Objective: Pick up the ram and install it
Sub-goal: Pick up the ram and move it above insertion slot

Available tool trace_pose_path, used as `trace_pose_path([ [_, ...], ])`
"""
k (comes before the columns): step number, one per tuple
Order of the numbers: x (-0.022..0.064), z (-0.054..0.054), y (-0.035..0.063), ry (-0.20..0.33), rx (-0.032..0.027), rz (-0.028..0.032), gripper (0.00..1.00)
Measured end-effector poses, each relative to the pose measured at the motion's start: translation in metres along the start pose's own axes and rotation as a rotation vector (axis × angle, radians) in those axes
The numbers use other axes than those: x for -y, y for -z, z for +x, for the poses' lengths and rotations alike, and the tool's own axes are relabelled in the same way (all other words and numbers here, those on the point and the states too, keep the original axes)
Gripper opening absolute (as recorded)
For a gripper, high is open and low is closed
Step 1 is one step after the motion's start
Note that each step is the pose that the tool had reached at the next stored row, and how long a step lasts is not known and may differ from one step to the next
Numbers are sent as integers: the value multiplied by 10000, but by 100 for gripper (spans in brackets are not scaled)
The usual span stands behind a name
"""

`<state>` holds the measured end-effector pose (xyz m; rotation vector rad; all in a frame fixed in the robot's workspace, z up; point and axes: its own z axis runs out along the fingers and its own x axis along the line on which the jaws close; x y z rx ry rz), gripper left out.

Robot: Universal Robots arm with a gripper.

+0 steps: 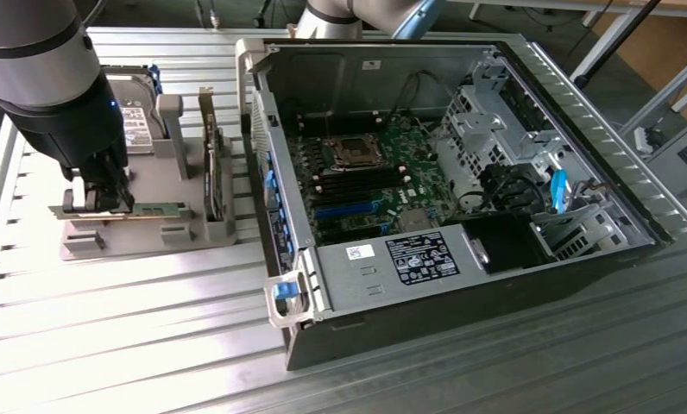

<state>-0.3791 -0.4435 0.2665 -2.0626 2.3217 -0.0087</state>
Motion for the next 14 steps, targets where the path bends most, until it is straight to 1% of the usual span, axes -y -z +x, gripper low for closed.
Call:
trace_pose_path([
  [14,3,-2,98,0,0,0,11],
])
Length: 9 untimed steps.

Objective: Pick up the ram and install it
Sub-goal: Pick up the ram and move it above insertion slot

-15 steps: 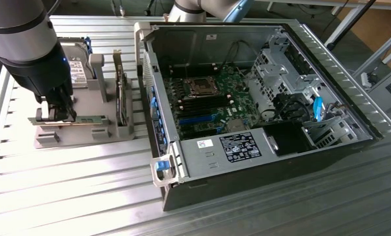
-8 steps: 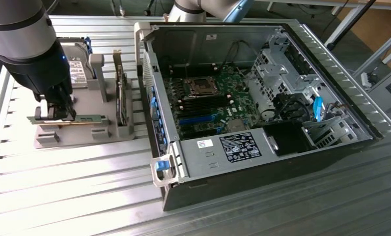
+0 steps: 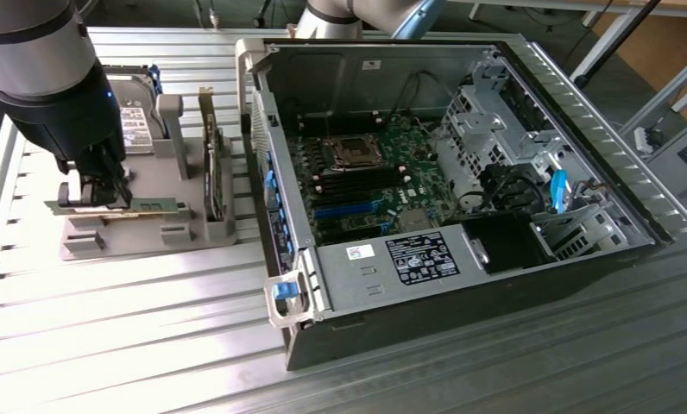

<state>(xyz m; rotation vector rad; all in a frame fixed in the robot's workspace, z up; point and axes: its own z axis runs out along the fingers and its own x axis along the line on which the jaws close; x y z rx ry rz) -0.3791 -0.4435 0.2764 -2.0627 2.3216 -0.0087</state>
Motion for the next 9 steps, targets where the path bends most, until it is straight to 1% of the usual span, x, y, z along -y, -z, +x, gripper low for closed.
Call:
trace_pose_path([
  [9,2,-1,63,0,-1,-1,11],
])
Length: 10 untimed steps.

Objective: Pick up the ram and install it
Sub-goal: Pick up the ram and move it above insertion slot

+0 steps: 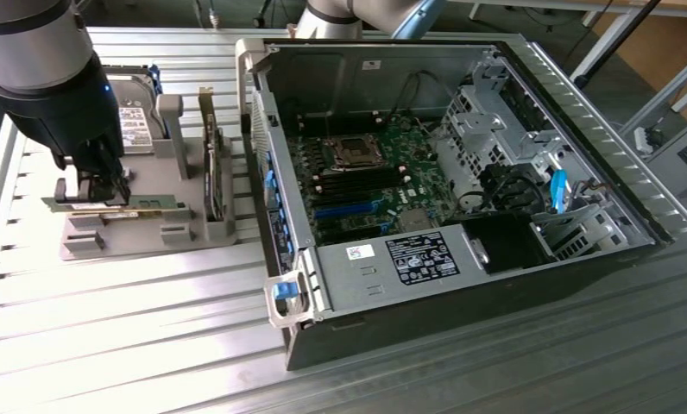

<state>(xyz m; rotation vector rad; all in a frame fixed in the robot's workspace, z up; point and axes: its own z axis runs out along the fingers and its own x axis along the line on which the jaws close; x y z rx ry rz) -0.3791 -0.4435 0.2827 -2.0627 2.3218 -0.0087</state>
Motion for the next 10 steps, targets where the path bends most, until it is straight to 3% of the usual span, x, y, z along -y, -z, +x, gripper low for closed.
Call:
trace_pose_path([
  [10,2,-2,69,0,1,1,11],
])
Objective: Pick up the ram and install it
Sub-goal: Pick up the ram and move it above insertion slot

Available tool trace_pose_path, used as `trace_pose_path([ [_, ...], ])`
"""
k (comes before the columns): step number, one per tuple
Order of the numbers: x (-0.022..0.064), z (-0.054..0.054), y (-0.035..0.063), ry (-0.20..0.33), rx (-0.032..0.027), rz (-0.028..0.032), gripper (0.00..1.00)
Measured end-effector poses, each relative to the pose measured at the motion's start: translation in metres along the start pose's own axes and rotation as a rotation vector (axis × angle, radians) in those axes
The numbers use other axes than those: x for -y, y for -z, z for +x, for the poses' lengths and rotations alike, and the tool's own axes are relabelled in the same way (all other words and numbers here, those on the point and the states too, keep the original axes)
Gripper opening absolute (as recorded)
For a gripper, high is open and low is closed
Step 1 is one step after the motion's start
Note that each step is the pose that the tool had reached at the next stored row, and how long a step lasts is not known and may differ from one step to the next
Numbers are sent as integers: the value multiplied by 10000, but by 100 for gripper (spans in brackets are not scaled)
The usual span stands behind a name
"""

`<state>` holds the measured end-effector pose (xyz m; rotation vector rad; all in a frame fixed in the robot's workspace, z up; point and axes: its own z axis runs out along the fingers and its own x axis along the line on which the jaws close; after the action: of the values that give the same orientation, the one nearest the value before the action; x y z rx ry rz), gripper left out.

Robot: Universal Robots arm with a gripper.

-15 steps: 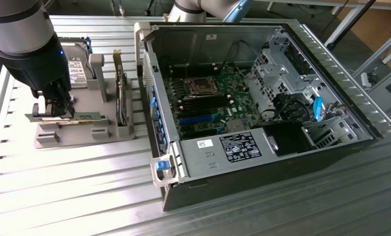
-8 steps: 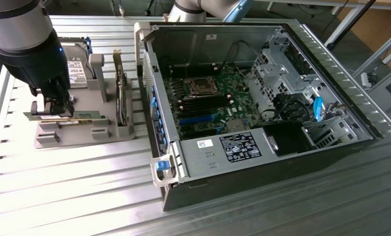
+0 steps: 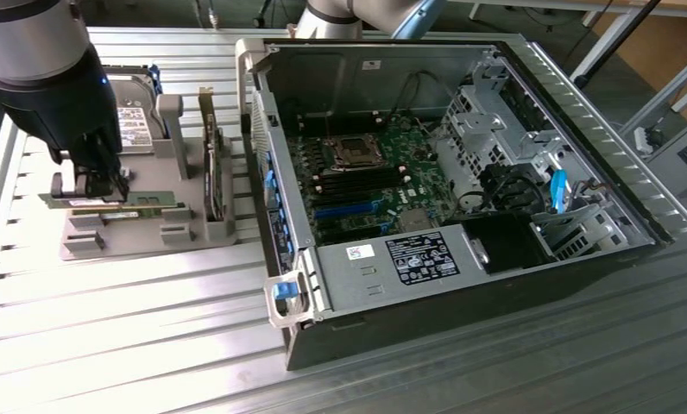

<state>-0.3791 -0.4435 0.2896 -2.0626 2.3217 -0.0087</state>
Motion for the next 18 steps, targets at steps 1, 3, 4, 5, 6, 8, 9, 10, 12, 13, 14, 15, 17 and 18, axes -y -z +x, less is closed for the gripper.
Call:
trace_pose_path([
  [1,0,0,11,0,0,0,11],
  [3,1,-1,24,0,0,0,11],
  [4,1,-1,32,0,0,0,11],
  [5,1,-1,44,0,-1,-1,11],
  [6,1,-1,55,0,0,0,11],
  [8,2,-2,69,0,1,1,11],
  [9,2,-2,75,0,0,0,11],
  [10,2,-2,85,0,-1,-1,11],
  [12,3,-2,102,0,-1,-1,11],
  [13,3,-3,119,0,-1,-1,11],
  [14,4,-3,128,0,1,1,11],
  [15,4,-3,138,0,0,0,11],
  [17,4,-3,147,0,0,0,11],
  [18,4,-4,152,0,1,1,11],
])
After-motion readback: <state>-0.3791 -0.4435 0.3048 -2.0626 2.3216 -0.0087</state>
